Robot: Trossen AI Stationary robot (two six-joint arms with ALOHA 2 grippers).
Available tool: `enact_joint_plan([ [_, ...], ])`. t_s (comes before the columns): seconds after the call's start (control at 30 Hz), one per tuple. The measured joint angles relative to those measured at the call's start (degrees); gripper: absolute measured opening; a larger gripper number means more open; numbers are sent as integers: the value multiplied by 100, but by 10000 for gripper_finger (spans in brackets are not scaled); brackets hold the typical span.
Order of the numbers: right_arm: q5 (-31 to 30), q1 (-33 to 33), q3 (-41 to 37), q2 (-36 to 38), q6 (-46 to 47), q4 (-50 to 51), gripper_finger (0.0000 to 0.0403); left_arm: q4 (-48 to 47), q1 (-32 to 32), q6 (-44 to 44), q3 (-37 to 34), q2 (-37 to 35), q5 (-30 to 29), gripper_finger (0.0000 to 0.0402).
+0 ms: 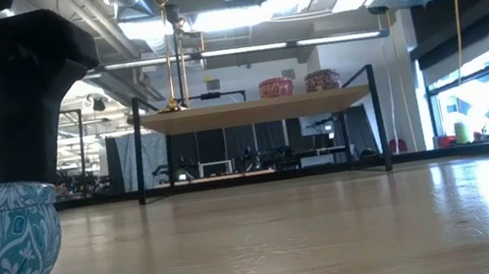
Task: Pick & Place candle stick holders
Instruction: Put the blue candle on the shelf
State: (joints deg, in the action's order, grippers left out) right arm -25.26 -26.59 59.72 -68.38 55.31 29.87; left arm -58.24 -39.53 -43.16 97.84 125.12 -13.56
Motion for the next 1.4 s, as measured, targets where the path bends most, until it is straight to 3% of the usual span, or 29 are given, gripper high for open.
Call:
enact_joint_plan([
  [0.5,61,-2,0,0,0,-4,184,19,26,-57,0,0,79,367],
  [1.17,42,-2,0,-2,0,-9,183,23,66,-161,2,76,290,296],
  [1.4,44,-2,0,-2,109,-13,183,-714,120,-429,6,23,-22,292],
])
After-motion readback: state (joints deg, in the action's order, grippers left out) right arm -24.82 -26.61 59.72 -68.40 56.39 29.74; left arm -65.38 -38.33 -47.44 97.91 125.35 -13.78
